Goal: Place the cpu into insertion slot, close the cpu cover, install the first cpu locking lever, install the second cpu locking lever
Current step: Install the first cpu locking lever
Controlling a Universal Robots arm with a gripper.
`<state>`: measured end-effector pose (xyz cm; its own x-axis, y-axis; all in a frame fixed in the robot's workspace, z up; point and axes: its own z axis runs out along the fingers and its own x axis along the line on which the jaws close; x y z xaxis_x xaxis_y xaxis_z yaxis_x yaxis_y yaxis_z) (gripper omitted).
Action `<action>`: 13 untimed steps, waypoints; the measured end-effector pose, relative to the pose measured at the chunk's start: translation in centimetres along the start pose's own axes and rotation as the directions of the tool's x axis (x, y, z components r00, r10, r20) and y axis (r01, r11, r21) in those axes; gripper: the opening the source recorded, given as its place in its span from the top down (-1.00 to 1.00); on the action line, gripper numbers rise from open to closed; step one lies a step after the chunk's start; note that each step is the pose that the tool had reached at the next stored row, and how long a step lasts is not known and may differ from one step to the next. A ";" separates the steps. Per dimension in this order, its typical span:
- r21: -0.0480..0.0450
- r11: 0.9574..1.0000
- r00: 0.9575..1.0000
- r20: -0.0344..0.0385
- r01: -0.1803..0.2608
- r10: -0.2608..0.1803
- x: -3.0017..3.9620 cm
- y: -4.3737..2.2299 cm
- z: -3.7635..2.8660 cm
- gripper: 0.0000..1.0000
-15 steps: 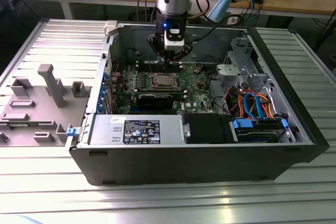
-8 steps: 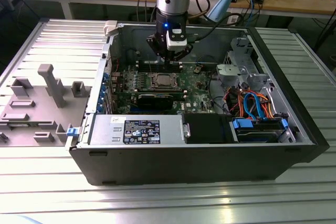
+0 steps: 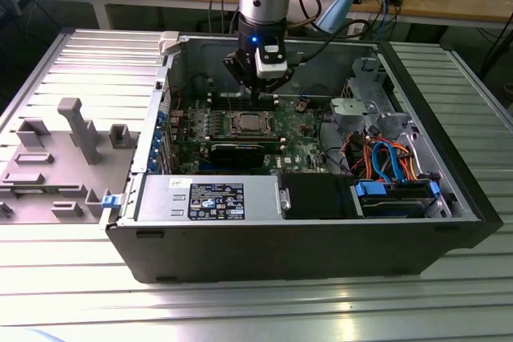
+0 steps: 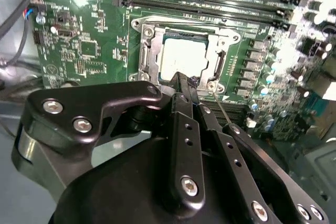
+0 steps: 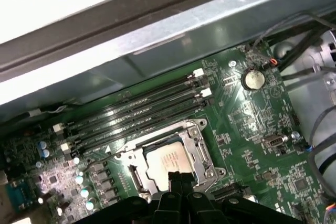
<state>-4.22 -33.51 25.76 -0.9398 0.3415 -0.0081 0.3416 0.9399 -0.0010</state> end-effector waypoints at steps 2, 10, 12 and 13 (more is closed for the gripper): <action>0.000 0.999 0.999 0.001 0.037 -0.037 0.00 0.00 0.03 0.79; -0.004 0.991 0.991 0.010 0.134 -0.134 0.01 -0.02 0.05 0.79; -0.004 0.991 0.991 0.010 0.135 -0.135 0.01 -0.03 0.05 0.79; -0.004 0.991 0.991 0.010 0.135 -0.135 0.01 -0.03 0.05 0.79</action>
<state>-4.24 -33.53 25.70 -0.9772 0.2115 -0.0183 0.2115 0.9774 0.0018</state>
